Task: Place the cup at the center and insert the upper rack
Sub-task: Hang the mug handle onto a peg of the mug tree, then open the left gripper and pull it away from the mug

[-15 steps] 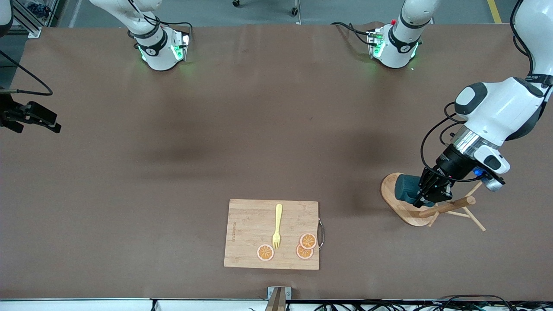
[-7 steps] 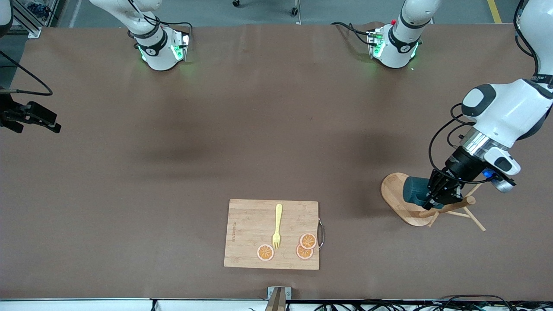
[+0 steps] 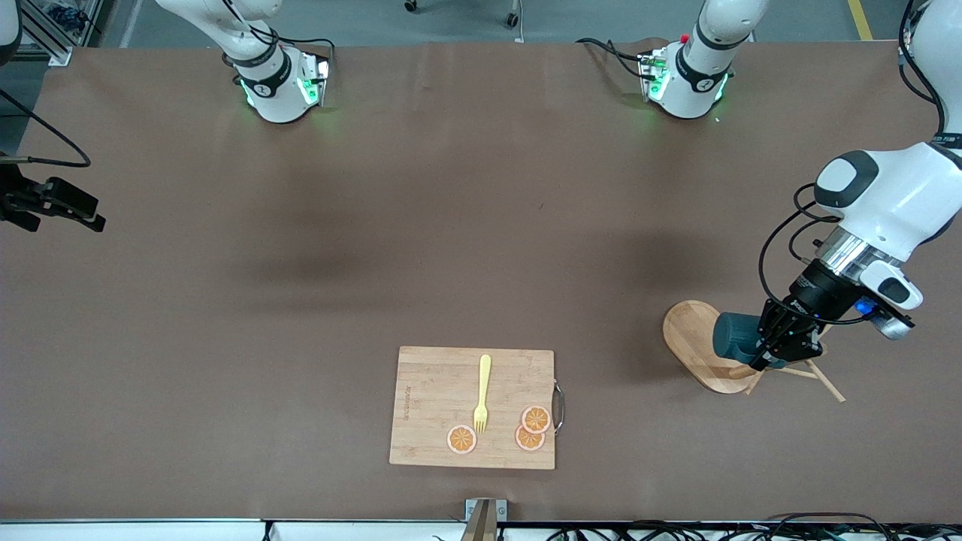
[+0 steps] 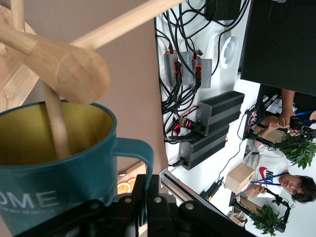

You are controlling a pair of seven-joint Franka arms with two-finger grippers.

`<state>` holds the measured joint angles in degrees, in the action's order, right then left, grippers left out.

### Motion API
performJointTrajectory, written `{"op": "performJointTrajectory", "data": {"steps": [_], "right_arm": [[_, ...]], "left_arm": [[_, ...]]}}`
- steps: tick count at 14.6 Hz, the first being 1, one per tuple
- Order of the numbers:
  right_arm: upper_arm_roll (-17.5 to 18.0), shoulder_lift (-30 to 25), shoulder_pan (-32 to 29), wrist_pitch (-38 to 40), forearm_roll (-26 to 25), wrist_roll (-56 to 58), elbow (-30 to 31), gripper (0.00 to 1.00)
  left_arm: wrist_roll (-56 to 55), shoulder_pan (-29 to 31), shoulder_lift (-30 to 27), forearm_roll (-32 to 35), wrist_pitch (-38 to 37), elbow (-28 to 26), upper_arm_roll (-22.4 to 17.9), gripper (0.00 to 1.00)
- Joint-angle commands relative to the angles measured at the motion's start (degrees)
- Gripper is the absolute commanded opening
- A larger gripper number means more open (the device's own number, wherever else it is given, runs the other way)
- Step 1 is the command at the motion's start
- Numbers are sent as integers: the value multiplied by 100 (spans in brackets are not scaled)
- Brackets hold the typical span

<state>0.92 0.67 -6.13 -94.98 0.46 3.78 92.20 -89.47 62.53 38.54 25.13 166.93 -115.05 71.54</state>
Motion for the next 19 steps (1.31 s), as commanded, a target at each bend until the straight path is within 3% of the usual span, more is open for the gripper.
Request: {"op": "performJointTrajectory", "data": {"steps": [1, 5, 7, 8, 10, 11, 16, 19], "right_arm": [[5, 12, -20, -12, -107, -17, -18, 100], [5, 12, -28, -12, -107, -8, -18, 100], [5, 12, -28, -3, -107, -8, -18, 100], [5, 12, -20, -3, -107, -8, -18, 100], [5, 12, -20, -12, -107, -8, -18, 100], [5, 3, -11, -12, -107, -8, -18, 100], [14, 3, 33, 15, -99, 26, -97, 100], [31, 3, 33, 15, -99, 9, -97, 100]], "left_arm": [[176, 40, 66, -96, 23, 53, 45, 3], [176, 49, 57, -87, 23, 71, -26, 4], [176, 49, 39, -79, 32, 71, -26, 11], [176, 40, 31, -35, 23, 79, -34, 30], [246, 40, -13, 0, 23, 97, -43, 87], [324, 40, -22, 1, 23, 106, -35, 100], [561, 40, -399, 9, -38, 115, 18, 100], [956, 40, -1092, 9, -571, 272, 36, 100]]}}
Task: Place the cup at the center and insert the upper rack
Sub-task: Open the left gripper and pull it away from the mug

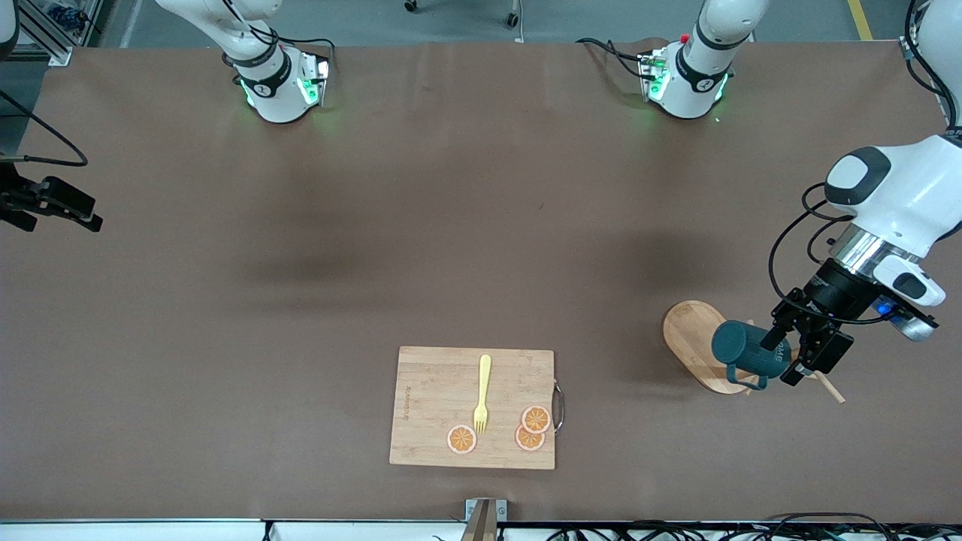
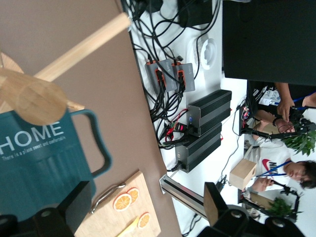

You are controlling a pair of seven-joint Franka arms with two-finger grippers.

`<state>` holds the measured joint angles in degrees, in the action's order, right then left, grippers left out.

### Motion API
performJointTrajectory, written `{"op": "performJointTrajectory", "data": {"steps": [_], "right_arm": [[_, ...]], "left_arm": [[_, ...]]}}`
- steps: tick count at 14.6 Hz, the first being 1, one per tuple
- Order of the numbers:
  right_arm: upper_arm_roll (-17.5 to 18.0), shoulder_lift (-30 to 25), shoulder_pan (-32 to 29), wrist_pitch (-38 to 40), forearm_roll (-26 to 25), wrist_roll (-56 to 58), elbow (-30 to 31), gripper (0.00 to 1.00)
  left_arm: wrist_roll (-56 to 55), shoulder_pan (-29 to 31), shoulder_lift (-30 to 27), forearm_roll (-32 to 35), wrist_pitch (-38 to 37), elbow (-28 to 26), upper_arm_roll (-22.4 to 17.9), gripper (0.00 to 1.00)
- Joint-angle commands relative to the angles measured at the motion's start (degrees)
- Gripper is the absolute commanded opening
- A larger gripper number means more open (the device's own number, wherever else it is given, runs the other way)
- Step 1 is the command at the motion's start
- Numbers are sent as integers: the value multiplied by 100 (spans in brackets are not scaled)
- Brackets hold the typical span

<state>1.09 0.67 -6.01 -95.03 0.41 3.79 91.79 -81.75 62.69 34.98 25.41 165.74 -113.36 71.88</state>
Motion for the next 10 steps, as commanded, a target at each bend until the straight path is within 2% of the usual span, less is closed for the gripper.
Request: {"op": "performJointTrajectory", "data": {"steps": [1, 5, 10], "right_arm": [[14, 4, 21, 19, -94, -1, -65, 100], [14, 12, 30, 19, -94, -1, -56, 100], [14, 4, 4, 19, -94, -1, -56, 100]], "left_arm": [[542, 15, -878, -27, -812, 260, 37, 100], [1992, 7, -888, -27, -2543, 1156, 186, 100], [4004, 15, -1107, -27, -3915, 1615, 283, 100]]}}
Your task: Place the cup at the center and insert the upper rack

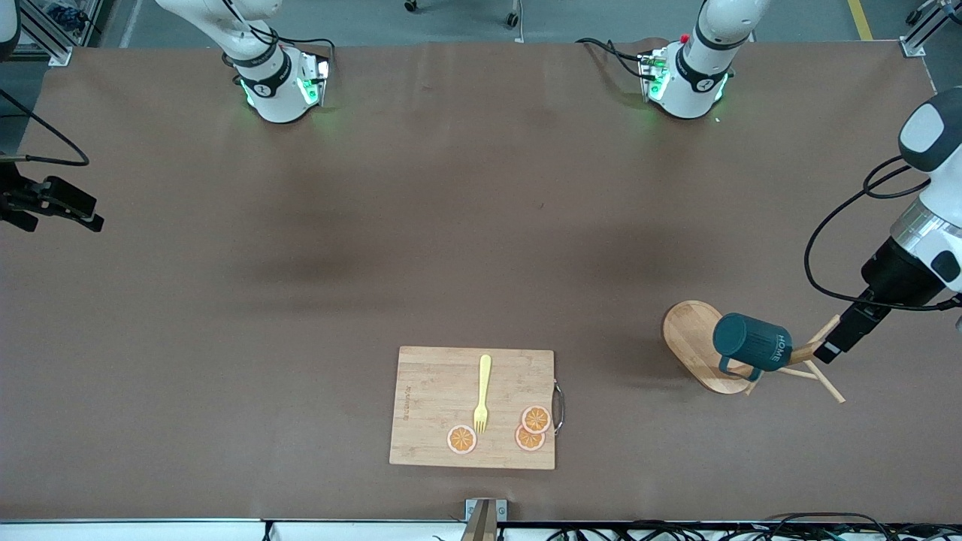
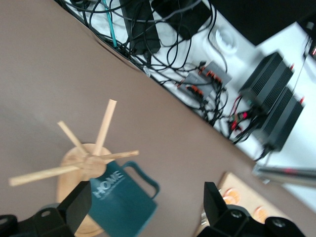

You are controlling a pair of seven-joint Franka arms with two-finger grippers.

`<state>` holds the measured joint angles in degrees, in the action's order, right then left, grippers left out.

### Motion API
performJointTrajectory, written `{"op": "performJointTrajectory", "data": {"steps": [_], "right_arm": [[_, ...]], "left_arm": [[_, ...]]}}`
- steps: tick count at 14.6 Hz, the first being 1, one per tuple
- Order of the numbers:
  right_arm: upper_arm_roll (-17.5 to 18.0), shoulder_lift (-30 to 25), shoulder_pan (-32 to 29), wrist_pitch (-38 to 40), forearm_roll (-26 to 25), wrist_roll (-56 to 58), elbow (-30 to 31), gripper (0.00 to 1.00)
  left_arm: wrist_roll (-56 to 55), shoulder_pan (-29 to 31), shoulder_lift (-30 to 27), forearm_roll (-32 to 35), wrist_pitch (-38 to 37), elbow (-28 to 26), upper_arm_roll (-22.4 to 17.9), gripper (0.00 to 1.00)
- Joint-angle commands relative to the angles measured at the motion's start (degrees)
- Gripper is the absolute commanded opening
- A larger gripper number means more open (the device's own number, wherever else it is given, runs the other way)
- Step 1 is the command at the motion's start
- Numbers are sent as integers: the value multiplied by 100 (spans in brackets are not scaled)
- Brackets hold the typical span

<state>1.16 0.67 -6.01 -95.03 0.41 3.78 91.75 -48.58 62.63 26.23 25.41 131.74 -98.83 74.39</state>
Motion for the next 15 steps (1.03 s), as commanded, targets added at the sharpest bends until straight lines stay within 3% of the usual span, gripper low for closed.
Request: {"op": "performJointTrajectory", "data": {"steps": [1, 5, 10, 15], "right_arm": [[-2, 3, -5, 19, -94, -1, -51, 100], [-10, 3, -14, 11, -103, -9, -60, 100], [-19, 3, -23, 11, -103, -9, -95, 100], [-19, 3, -6, 28, -94, -9, -96, 100]], "left_arm": [[1127, 21, -319, -27, -901, 293, 41, 100], [2710, -58, -408, -123, -2535, 924, 111, 100], [3030, -628, -399, -220, -3629, 1594, 15, 100], [3048, -1734, -426, -299, -4226, 1980, -845, 100]]}}
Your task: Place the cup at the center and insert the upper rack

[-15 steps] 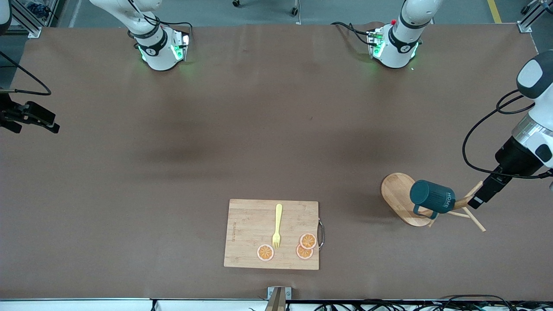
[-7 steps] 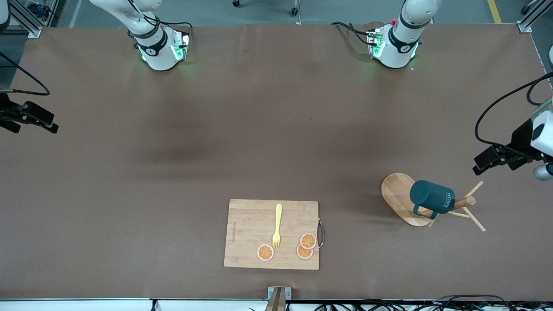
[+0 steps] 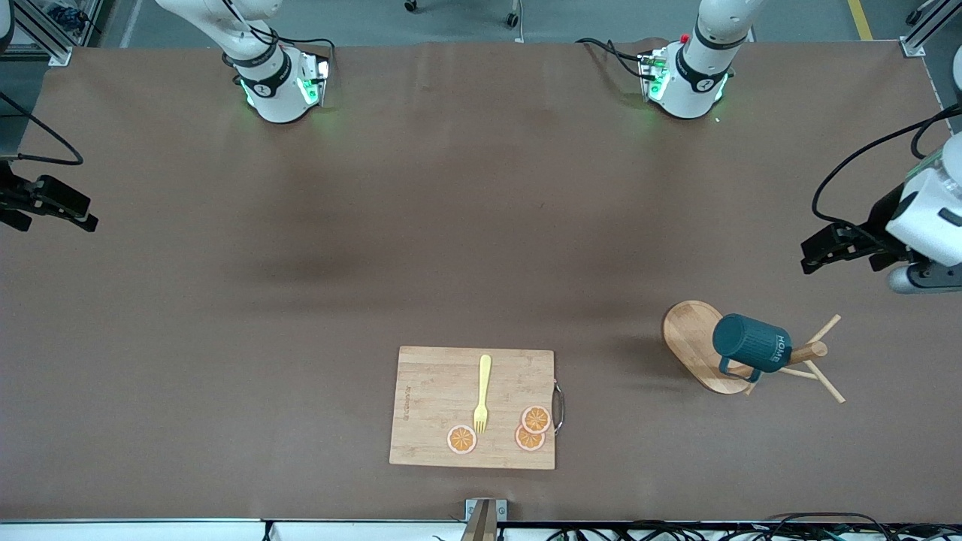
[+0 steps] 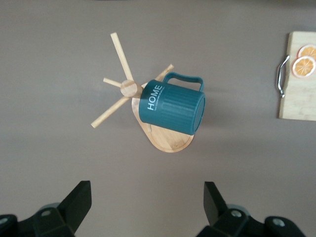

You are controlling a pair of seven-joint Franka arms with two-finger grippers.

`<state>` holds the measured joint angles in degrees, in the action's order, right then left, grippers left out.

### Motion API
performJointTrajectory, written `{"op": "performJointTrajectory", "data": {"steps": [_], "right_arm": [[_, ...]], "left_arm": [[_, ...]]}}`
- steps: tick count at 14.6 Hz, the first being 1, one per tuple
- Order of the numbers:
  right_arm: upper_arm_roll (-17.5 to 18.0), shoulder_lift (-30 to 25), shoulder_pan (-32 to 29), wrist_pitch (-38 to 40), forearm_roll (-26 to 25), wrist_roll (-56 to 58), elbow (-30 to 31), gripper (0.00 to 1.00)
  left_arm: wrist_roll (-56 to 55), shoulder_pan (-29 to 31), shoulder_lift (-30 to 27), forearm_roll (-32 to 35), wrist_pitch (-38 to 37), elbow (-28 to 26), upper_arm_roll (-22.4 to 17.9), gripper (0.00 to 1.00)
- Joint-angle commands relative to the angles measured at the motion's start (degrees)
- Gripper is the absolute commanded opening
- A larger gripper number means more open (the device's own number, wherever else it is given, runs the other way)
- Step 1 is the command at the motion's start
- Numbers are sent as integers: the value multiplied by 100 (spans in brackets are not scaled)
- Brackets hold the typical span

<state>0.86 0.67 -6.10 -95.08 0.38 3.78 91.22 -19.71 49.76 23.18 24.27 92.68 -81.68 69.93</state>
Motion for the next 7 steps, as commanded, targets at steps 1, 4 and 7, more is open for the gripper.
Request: {"op": "performJointTrajectory", "data": {"steps": [1, 4, 7], "right_arm": [[11, 3, 12, 33, -90, -9, -43, 100], [20, 3, 3, 33, -90, -18, -43, 100], [20, 3, -5, 33, -90, -18, -43, 100]], "left_arm": [[169, -745, -155, -272, -425, 362, -723, 100], [335, -1282, -549, -877, -444, 416, -1663, 100], [740, -2117, -1173, -1948, -391, 399, -3322, 100]]}}
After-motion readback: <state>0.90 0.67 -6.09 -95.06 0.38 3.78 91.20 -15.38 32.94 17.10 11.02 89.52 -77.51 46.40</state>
